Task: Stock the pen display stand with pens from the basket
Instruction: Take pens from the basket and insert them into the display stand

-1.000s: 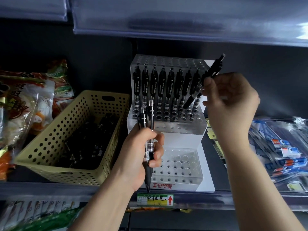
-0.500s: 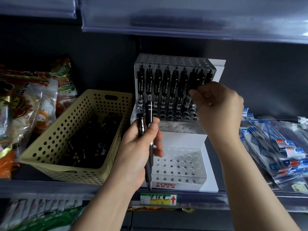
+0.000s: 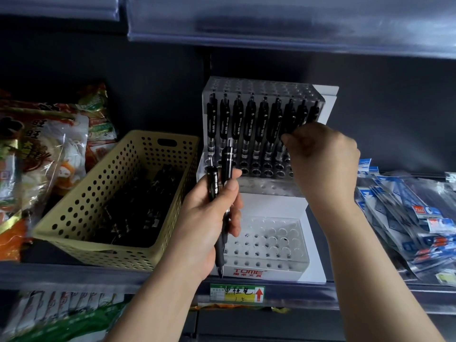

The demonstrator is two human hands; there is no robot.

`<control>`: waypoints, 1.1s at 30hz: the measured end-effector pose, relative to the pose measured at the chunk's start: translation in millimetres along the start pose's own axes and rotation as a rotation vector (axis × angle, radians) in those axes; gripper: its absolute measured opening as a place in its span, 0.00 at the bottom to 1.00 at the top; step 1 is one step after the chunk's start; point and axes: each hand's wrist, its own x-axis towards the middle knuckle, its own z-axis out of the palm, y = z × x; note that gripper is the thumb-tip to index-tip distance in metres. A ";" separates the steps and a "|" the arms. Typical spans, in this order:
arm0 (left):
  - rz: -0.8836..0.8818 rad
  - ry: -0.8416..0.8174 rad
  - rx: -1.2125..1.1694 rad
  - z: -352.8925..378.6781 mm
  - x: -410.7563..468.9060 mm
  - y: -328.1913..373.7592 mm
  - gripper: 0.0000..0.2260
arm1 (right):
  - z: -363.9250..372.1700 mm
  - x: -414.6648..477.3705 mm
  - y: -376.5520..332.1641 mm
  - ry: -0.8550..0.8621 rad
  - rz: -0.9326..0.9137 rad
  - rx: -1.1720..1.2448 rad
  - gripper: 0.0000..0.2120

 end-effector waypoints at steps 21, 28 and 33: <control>-0.020 -0.082 -0.006 4.9 -3.1 0.3 0.04 | -24.6 -2.0 -29.2 -0.718 0.430 0.919 0.10; -0.094 -0.082 -0.065 7.2 -1.2 0.4 0.06 | -21.2 -0.7 -25.8 -0.502 0.511 1.165 0.08; -0.136 -0.051 0.020 5.1 -0.9 -3.2 0.07 | -30.8 8.6 -17.2 -0.179 0.450 1.136 0.07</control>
